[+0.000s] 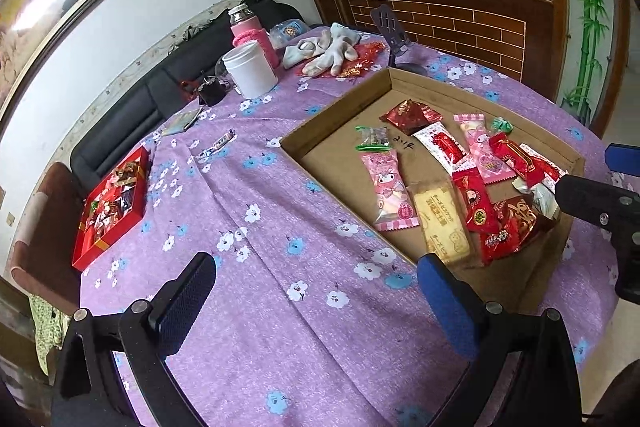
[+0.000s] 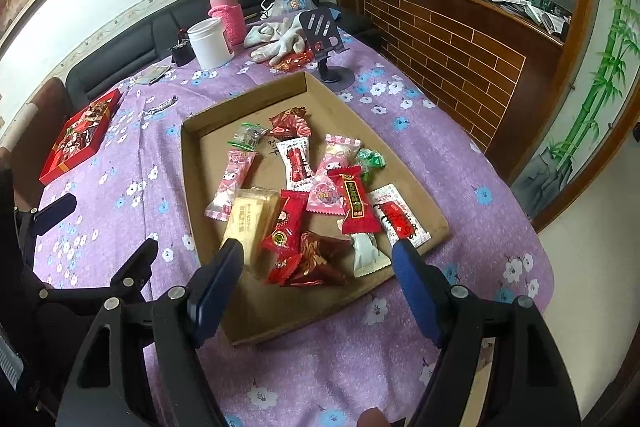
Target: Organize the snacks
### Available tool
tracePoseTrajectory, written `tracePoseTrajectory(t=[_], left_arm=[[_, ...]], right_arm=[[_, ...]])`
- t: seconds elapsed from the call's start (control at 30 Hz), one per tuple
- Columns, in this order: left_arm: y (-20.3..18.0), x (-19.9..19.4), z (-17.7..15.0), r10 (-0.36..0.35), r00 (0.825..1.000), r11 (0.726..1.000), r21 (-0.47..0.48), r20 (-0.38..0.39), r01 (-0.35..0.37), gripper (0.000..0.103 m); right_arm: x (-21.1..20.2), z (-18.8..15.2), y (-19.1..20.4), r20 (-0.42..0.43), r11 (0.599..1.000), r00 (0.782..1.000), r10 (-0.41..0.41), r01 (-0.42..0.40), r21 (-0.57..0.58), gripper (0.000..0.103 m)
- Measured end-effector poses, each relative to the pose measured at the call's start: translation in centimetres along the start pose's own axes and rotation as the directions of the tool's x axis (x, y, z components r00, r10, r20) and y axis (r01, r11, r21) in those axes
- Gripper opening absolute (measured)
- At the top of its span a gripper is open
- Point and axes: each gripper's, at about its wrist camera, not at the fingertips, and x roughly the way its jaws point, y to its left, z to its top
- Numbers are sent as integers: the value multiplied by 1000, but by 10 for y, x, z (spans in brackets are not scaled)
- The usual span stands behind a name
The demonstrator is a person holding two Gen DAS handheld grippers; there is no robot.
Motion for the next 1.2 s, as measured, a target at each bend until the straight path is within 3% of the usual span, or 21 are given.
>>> tracePoseTrajectory(t=[1.2], left_arm=[[-8,-2,-1,-66,998,997,32,1,66,102]], right_arm=[[1,-2,-1,-16,1000,1000,-17,17,19,76]])
